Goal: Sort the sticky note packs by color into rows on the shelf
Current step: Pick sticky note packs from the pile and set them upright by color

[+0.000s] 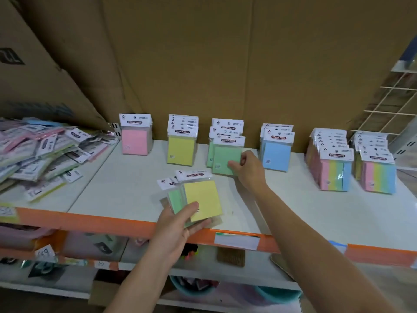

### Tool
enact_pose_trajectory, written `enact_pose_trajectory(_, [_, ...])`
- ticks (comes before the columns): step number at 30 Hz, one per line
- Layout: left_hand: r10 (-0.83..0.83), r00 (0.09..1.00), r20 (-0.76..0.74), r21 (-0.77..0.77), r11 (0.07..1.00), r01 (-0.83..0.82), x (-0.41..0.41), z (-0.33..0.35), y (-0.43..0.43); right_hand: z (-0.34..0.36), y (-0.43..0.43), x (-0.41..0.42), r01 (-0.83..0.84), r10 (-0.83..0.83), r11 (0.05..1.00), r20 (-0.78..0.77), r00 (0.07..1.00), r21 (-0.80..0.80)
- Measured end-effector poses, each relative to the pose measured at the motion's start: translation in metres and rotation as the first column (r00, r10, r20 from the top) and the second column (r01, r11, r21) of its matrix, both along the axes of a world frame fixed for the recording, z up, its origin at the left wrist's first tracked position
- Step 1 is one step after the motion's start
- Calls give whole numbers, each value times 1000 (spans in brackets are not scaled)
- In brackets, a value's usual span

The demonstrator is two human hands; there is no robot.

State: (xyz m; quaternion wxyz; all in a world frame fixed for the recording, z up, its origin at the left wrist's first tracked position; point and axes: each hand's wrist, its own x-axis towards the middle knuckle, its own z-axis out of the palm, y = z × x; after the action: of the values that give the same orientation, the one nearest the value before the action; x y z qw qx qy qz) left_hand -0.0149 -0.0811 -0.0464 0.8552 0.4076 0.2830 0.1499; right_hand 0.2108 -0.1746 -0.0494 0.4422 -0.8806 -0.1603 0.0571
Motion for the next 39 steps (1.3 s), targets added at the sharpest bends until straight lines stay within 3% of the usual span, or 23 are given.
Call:
enact_pose_trajectory(3, [-24,999,21,25,999,24,-3,1,2,-6,10,3,31,-30,1000,48,998,-6])
enact_pose_trajectory(9, [-13,999,46,14,1000,13,4,7,-3,1,10,1,72,-76,993,-32,997,-92])
enact_pose_trajectory(12, [8,999,37,2,1000,-8,10,12,-7,7,-8,-22,96,-93,992,42,995,-82])
enact_pose_trajectory(15, [17,999,40,38,999,-19,16,16,-11,14,-32,-50,-151,180,975,-174,968,164])
enact_pose_trajectory(18, [15,999,39,103,994,-19,19,19,-16,19,-46,-69,-414,460,885,-250,852,214])
enact_pose_trajectory(26, [23,999,25,98,995,-25,8,17,12,17,-29,-79,-436,502,863,-331,799,256])
enact_pose_trajectory(31, [71,997,-5,97,993,-70,2,12,53,12,15,-81,-307,395,902,-291,871,304])
enact_pose_trajectory(34, [135,989,-57,45,990,-133,-7,8,86,10,52,-72,-201,244,957,-202,949,211])
enact_pose_trajectory(39, [109,992,-57,22,994,-108,-22,1,133,9,111,-54,-62,72,992,-83,994,109])
